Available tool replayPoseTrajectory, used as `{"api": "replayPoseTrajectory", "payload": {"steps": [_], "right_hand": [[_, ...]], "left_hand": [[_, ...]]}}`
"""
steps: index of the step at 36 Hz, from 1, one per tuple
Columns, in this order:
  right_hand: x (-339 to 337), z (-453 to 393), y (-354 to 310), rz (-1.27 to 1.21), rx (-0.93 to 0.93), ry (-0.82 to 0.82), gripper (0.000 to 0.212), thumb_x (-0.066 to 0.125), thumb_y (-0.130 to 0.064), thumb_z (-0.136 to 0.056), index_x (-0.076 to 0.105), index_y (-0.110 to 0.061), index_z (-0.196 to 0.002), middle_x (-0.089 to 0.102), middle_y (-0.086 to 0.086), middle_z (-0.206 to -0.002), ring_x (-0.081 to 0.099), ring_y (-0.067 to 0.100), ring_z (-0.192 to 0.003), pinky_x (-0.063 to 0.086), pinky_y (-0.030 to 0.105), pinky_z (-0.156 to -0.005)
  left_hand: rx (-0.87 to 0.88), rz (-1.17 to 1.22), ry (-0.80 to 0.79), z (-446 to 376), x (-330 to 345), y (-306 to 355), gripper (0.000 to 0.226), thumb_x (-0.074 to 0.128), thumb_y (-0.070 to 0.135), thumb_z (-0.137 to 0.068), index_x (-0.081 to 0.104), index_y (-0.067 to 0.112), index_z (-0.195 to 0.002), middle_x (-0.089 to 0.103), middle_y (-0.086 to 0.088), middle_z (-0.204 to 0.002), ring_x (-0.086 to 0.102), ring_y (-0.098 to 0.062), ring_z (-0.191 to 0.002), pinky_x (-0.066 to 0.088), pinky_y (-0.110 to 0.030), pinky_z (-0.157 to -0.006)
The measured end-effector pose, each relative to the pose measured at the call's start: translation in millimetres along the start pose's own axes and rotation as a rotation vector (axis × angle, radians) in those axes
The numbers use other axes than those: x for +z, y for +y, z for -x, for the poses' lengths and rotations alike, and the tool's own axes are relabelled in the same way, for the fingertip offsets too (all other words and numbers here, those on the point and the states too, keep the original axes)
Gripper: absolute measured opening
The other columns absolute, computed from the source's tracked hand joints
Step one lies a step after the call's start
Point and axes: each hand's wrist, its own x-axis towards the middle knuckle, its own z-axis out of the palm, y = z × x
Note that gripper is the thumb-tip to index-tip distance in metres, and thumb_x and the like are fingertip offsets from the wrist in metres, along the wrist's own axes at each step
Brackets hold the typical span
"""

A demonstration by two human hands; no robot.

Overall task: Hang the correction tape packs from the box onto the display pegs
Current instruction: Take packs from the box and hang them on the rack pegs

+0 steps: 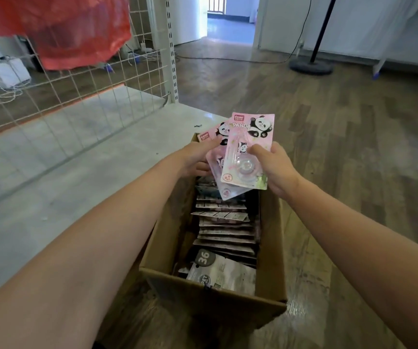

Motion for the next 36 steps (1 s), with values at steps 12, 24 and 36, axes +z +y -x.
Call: {"api": "replayPoseTrajectory", "payload": {"steps": [12,24,36], "right_hand": [[101.7,-34.8,-23.4,-0.055,0.121,-0.234,0.047,0.065,-0.023,-0.08,0.054,-0.016,-0.125,0.066,0.003,-0.118,0.062,0.025,-0.109,0.049,0.051,-0.097],[219.3,-23.0,-95.8,0.059,0.115,-0.627,0.015,0.06,-0.007,-0.089,0.064,-0.014,-0.101,0.069,0.006,-0.101,0.065,0.027,-0.096,0.052,0.036,-0.08],[263.4,2.7,-194.9,0.106,-0.111,-0.859,0.022,0.062,-0.008,-0.085,0.065,-0.013,-0.107,0.07,0.005,-0.102,0.065,0.022,-0.097,0.052,0.036,-0.083]], "left_hand": [[0.166,0.42,0.537,20.6,-80.7,-15.6,0.053,0.08,0.012,-0.073,0.056,-0.003,-0.118,0.066,-0.017,-0.112,0.065,-0.033,-0.104,0.055,-0.042,-0.083],[0.219,0.163,0.85,119.6,-163.3,21.8,0.024,0.058,0.037,-0.092,0.048,0.025,-0.111,0.062,-0.003,-0.114,0.062,-0.025,-0.106,0.05,-0.047,-0.093],[0.324,0.136,0.966,214.0,-198.5,83.8,0.012,0.062,0.011,-0.091,0.064,0.022,-0.095,0.07,-0.004,-0.095,0.065,-0.024,-0.09,0.053,-0.039,-0.079]]}}
